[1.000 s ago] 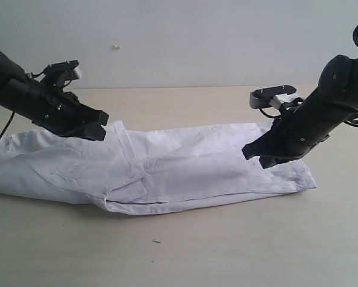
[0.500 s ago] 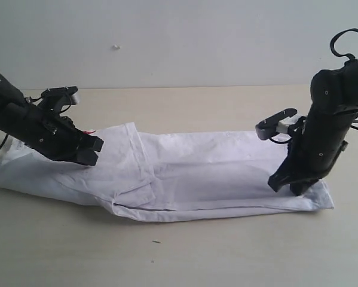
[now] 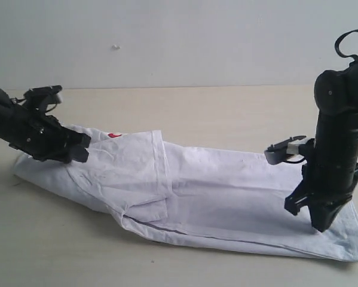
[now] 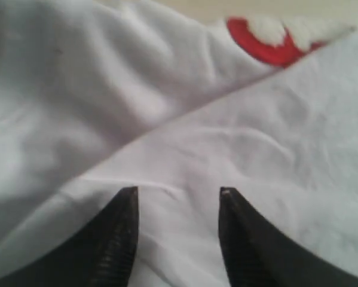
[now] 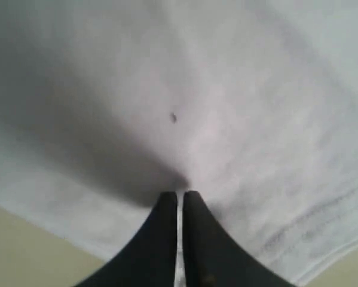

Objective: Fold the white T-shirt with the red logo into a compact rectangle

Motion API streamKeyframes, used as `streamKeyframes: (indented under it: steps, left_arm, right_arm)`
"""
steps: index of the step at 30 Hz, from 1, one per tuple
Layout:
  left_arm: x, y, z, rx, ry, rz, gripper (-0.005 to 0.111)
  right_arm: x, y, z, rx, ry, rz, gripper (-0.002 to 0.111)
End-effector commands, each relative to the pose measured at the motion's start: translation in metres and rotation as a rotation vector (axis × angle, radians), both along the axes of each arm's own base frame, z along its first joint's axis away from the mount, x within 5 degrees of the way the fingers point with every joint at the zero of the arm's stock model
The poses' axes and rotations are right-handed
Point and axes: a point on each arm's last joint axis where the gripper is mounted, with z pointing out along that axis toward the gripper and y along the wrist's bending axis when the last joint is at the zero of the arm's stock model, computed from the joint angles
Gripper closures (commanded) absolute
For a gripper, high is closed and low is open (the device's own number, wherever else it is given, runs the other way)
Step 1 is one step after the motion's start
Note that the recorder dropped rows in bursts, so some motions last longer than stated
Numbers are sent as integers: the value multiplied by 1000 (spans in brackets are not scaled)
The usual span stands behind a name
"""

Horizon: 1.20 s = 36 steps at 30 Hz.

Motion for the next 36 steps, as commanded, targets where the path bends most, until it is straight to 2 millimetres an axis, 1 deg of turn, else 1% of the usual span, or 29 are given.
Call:
streamKeyframes:
  steps: [1,3,4,6,8,10,12,14,17,19,22,25,28,33,36]
  left_arm:
    - [6,26,8,-40,-17,124,62]
    - [5,29,1,-46,14,120,67]
    - [5,28,-5,-50,40,112,72]
    - [2,24,-15,-60,89,90,75]
    - [-1,22,-26,-64,137,72,76]
    - [-2,23,-29,-64,147,75,74]
    - [0,27,-23,-91,144,121,70]
    - [6,35,-9,-150,115,189,65]
    - [14,53,20,-206,49,232,58]
    - [18,70,34,-215,7,272,53]
    - [18,90,37,-228,-8,333,47]
    - [19,104,27,-237,16,376,46]
    - [20,112,14,-227,38,385,46]
    - [21,114,-5,-232,76,380,46]
    - [22,115,-16,-207,77,360,46]
  right_arm:
    - [4,7,25,86,-137,-20,103]
    - [4,9,31,112,-161,-26,103]
    - [4,10,33,127,-169,-27,103]
    - [4,11,34,142,-173,-24,103]
    - [4,12,34,143,-168,-26,103]
    - [4,12,34,143,-168,-26,103]
    - [4,12,34,144,-169,-22,103]
    - [4,11,34,141,-169,-19,103]
    - [4,11,34,141,-169,-19,103]
    - [4,11,34,141,-169,-19,103]
    - [4,11,34,141,-169,-19,103]
    - [3,11,34,143,-161,-19,103]
    - [2,12,34,143,-146,-18,103]
    - [1,15,35,180,-138,-15,103]
    - [1,17,35,203,-141,0,103]
